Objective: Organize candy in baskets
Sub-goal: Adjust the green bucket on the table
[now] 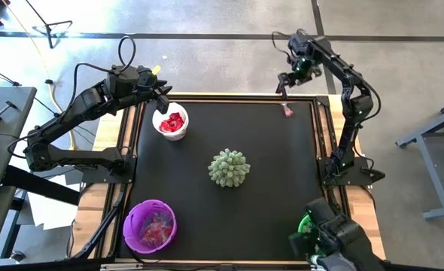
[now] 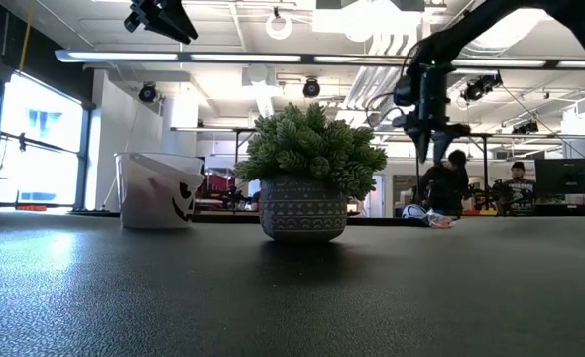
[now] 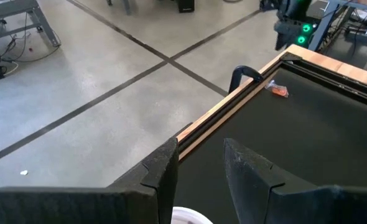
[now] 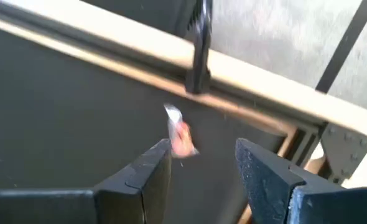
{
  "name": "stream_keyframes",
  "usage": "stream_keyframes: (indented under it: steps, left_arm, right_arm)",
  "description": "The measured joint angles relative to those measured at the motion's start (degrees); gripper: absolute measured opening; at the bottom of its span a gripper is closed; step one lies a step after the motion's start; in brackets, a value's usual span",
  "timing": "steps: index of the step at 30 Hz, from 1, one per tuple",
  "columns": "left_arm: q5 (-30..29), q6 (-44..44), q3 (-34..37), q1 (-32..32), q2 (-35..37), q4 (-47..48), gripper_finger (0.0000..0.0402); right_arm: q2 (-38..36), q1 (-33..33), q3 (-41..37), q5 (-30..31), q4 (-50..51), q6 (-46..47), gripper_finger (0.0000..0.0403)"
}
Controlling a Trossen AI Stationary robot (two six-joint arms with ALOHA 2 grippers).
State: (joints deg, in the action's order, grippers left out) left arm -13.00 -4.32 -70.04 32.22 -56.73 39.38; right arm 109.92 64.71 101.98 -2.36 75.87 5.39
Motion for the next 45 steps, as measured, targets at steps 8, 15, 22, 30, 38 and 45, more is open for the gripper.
stream_keyframes:
  steps: [8,15,22,30,38,45]
  left_arm:
    - [0.01,0.68,0.0,-0.01,0.0,0.02,0.0113]
    - [0.0,0.9,-0.01,0.01,-0.01,0.31,0.0113]
    - [-0.01,0.03,-0.01,-0.01,-0.01,1.61,0.0113]
    - [0.0,0.0,0.0,-0.01,-0.01,1.86,0.0113]
    - [0.01,-0.02,0.0,0.01,0.0,2.03,0.0113]
    - [0.0,-1.3,0.0,0.0,0.0,4.38,0.0113]
  right_arm:
    - [6.58,-0.64,12.18,0.34,2.84,0.08,0.0176]
    - [17.05,-0.62,22.16,0.36,14.18,-1.47,0.0176]
    - [20.51,-1.7,22.94,-0.95,14.13,-1.39,0.0176]
    - [22.29,-3.64,22.82,-0.98,14.11,-1.36,0.0176]
    - [22.33,-3.87,22.79,-0.48,14.15,-0.93,0.0176]
    - [22.28,-5.88,22.79,-1.21,14.15,-0.59,0.0176]
